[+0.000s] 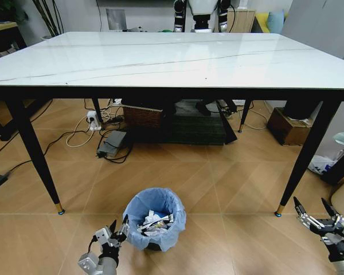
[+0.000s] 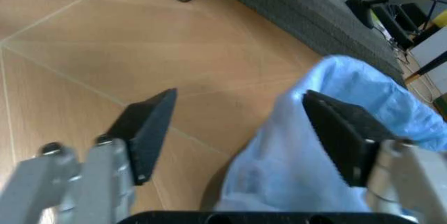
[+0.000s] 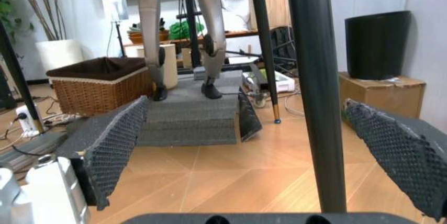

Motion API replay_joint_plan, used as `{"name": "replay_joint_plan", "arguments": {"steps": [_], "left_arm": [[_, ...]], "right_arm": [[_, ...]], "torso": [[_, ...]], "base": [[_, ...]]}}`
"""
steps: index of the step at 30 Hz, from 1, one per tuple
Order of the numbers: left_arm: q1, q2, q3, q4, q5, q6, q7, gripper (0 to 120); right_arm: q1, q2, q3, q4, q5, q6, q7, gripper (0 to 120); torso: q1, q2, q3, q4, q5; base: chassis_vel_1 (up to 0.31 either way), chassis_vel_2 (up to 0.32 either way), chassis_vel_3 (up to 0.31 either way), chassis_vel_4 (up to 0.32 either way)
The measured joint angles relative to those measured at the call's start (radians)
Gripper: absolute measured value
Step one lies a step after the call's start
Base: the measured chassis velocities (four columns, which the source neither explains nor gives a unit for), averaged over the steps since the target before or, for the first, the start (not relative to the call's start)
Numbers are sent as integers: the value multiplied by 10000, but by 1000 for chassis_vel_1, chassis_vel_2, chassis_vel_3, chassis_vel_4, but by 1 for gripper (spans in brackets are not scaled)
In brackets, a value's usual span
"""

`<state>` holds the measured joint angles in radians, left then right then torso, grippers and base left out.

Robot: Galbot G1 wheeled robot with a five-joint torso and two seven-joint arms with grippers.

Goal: Pick up the trash bin and place the trash from the table into it.

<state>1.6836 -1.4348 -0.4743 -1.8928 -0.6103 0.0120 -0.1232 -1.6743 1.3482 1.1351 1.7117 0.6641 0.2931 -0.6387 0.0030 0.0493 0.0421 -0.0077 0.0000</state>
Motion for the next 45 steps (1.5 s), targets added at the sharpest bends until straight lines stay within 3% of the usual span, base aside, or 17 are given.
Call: {"name": "replay_joint_plan", "arguments": {"steps": [2,8,13,24,34,45], "left_arm": [[-3,26,-12,-131,173,-46,9,86],[77,78,-48,-490,509,-220,55,99],[393,163,-123,-1028,732,-300,63,100],[2338,677,-954,-3100,1513,-810,36,100],[2502,782,-1358,-3411,1859,-825,-129,100],[2406,650,-1214,-3253,2039,-602,-184,100]], "right_arm": [[0,0,0,0,0,0,0,100],[0,0,0,0,0,0,0,100],[0,0,0,0,0,0,0,100],[0,0,0,0,0,0,0,100],[0,0,0,0,0,0,0,100],[0,0,0,0,0,0,0,100]], "torso": [[0,0,0,0,0],[0,0,0,0,0],[0,1,0,-1,-1],[0,2,0,2,-2],[0,2,1,0,-1],[0,2,1,-1,0]], "base": [[0,0,0,0],[0,0,0,0],[0,0,0,0],[0,0,0,0],[0,0,0,0],[0,0,0,0]]}}
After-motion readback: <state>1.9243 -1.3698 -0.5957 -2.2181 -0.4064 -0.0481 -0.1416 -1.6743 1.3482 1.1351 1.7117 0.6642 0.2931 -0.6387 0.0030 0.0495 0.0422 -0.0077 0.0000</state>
